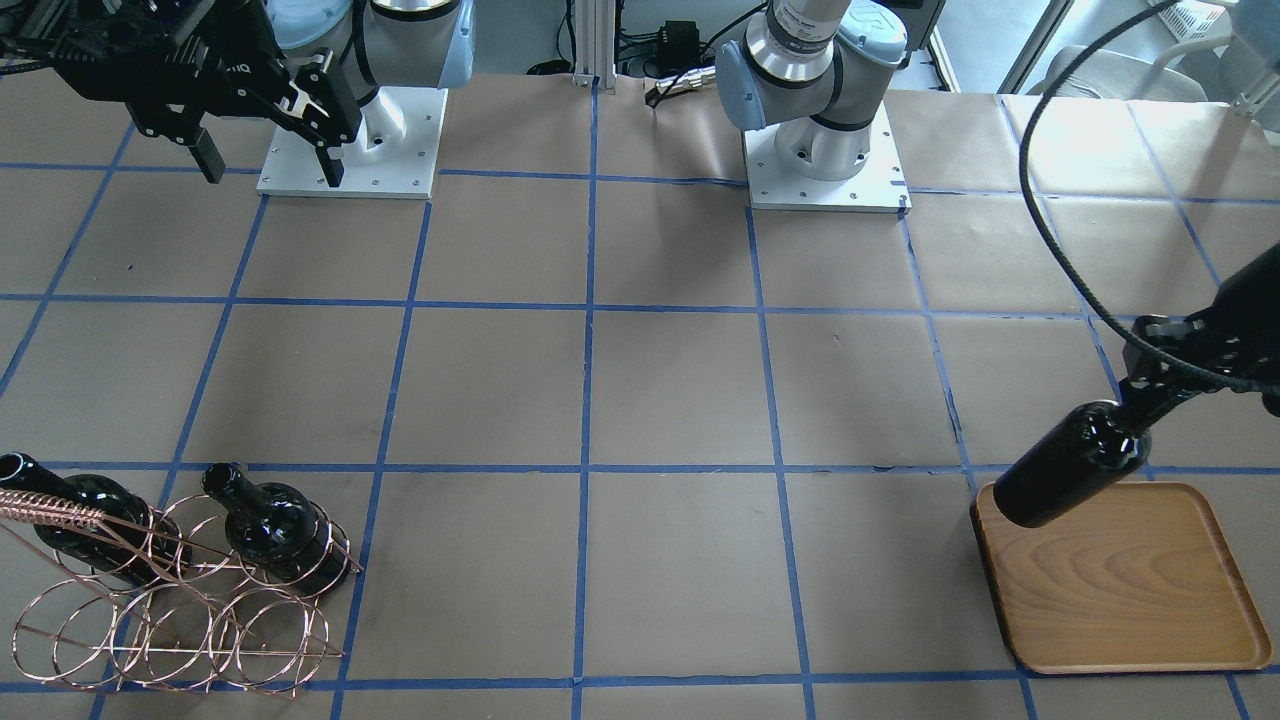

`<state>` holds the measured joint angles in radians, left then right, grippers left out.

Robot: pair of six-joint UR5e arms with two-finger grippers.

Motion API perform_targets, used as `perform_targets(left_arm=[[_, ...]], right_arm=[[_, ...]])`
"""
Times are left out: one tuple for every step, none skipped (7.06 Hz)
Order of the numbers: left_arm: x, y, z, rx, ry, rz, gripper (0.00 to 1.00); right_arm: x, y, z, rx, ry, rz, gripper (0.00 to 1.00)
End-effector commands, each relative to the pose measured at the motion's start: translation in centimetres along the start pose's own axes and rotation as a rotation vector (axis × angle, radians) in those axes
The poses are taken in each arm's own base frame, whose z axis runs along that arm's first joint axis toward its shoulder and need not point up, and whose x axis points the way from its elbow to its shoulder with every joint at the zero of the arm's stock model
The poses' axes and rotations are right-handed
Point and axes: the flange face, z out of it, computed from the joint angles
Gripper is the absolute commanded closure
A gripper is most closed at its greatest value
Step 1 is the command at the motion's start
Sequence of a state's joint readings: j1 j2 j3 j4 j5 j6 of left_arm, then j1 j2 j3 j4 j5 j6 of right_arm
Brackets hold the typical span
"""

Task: Take wine from basket and place on tray
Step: 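Lift the bottle with the left gripper and carry it over the wooden tray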

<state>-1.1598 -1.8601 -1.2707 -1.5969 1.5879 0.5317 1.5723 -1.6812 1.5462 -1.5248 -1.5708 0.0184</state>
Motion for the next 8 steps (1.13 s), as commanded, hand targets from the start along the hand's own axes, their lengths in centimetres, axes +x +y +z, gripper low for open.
perform_targets(left_arm=[[-7.5,-0.6,1.9,0.035,-0.025,0.055,1.0],[-9.0,-1.0,2.6,0.04,-0.032,0.068,1.0],[-10.7,-1.3,3.9,0.038,-0.033,0.072,1.0],[-12.1,-1.2,4.9,0.035,-0.031,0.053,1.0],[-12.6,-1.7,5.7,0.037,-0.033,0.052,1.0],[-12.8,-2.0,6.3,0.044,-0.034,0.052,1.0],[-12.9,-2.2,7.0,0.038,-0.027,0.052,1.0],[-13.2,-2.6,7.5,0.048,-0.032,0.052,1.0]], right_arm=[[0.0,0.0,0.0,0.0,0.0,0.0,0.0],[0.0,0.0,0.0,0.0,0.0,0.0,0.0],[0.0,0.0,0.0,0.0,0.0,0.0,0.0],[0.0,0.0,0.0,0.0,0.0,0.0,0.0],[0.0,0.0,0.0,0.0,0.0,0.0,0.0],[0.0,0.0,0.0,0.0,0.0,0.0,0.0],[0.0,0.0,0.0,0.0,0.0,0.0,0.0],[0.0,0.0,0.0,0.0,0.0,0.0,0.0]])
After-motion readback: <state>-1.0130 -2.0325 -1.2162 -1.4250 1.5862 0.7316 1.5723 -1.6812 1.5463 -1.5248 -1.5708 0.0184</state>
